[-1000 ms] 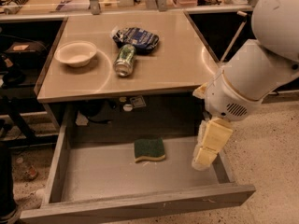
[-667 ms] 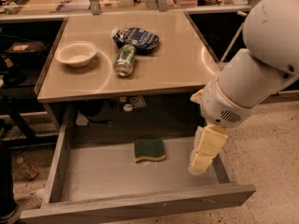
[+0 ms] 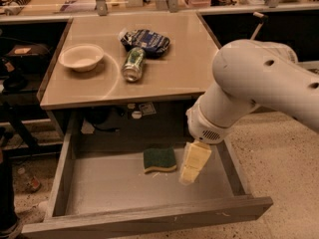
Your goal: Pick sponge from top drawer and place on counter
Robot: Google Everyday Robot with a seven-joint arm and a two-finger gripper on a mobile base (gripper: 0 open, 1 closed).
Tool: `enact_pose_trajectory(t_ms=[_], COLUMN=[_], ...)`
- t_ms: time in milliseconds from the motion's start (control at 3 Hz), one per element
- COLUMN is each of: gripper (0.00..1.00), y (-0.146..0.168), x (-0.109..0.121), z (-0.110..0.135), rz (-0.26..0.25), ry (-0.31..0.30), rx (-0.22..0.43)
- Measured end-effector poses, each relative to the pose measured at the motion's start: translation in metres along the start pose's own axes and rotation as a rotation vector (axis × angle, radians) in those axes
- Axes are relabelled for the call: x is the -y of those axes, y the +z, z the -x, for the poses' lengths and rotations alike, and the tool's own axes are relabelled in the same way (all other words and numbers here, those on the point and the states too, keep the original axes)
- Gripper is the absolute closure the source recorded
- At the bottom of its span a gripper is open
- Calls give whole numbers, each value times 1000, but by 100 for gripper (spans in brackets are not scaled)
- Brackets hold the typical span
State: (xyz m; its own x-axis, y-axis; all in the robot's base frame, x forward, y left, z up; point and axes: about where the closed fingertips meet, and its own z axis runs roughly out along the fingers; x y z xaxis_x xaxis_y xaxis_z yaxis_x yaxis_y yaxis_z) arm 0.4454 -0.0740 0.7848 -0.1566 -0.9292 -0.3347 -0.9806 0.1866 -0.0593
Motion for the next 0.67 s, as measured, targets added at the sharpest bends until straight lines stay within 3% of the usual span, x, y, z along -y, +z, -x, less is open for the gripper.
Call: enact_pose_trajectory(t_ms=[667], gripper=[0], y=[56], x=[26], z=[4], rz=[-11], ry=[-24], rx=[-4])
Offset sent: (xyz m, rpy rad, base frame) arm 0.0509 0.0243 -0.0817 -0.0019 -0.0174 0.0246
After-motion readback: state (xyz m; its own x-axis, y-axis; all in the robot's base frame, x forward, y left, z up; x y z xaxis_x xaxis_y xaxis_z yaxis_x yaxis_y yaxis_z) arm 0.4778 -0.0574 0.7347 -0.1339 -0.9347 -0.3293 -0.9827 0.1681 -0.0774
